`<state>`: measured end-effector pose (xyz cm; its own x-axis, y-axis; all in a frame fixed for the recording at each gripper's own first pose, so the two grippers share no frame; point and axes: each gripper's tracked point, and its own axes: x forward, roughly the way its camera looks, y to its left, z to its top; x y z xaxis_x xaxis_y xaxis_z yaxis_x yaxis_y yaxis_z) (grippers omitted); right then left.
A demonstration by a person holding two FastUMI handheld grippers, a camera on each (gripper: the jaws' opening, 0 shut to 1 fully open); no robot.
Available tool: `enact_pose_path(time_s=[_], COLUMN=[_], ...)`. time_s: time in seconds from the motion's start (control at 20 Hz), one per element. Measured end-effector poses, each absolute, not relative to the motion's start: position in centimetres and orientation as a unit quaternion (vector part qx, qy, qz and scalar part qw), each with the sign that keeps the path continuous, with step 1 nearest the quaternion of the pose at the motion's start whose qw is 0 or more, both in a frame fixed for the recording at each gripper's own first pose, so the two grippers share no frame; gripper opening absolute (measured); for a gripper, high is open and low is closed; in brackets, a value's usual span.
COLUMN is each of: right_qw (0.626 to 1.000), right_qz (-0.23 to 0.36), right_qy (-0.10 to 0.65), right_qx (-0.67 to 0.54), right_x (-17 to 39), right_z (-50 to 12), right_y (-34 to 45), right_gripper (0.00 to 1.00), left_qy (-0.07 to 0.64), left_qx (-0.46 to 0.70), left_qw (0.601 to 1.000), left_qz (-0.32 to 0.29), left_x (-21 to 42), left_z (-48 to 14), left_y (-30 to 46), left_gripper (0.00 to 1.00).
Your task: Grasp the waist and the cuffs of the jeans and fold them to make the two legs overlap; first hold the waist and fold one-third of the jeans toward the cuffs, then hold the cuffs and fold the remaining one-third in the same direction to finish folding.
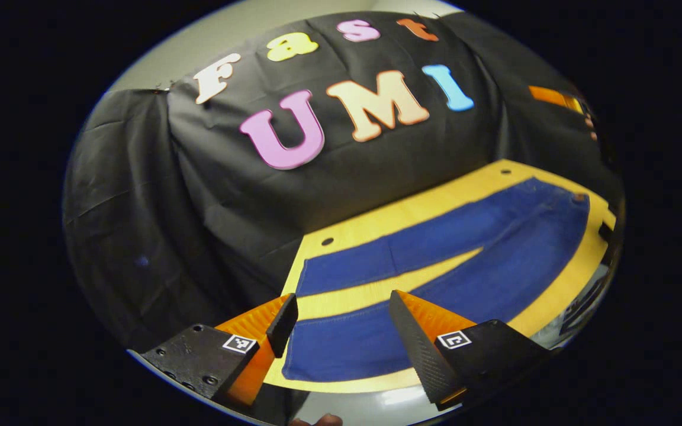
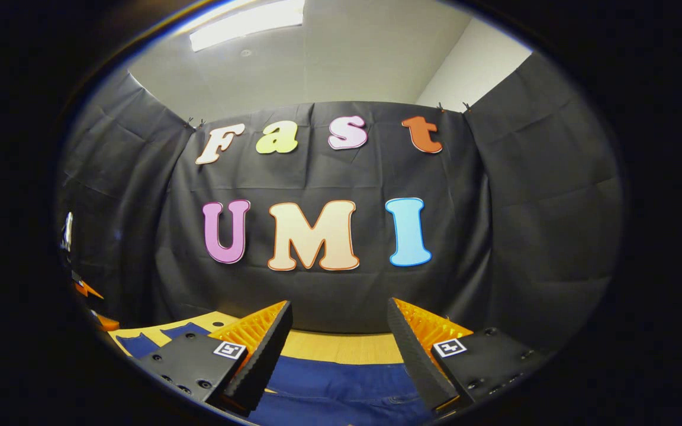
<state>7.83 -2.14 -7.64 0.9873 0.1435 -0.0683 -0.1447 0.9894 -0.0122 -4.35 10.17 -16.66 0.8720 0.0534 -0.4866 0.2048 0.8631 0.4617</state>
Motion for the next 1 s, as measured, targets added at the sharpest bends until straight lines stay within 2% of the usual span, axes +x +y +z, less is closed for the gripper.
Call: enact_pose_path(time_s=[0.25,0.45,0.75,1.0], right_qw=[0.996,0.995,0.994,0.994], right_qz=[0.073,0.075,0.069,0.057], right_qy=[0.050,0.061,0.071,0.076], right_qx=[-0.018,-0.026,-0.042,-0.057], right_x=[8.6,8.8,9.0,8.8], right_z=[-9.4,-10.7,-11.3,-11.7], right_y=[-1.6,-1.3,-2.0,-2.8], right_gripper=[0.98,0.98,0.99,1.00], left_qy=[0.322,0.365,0.398,0.424], left_qx=[0.354,0.383,0.465,0.476], left_qw=[0.873,0.840,0.774,0.750], left_qz=[-0.091,-0.119,-0.162,-0.174], left_x=[-7.1,-8.7,-9.7,-9.3], left_z=[-21.3,-25.4,-30.1,-33.5], left_y=[11.7,11.9,14.1,15.8], left_gripper=[0.95,0.95,0.95,0.96])
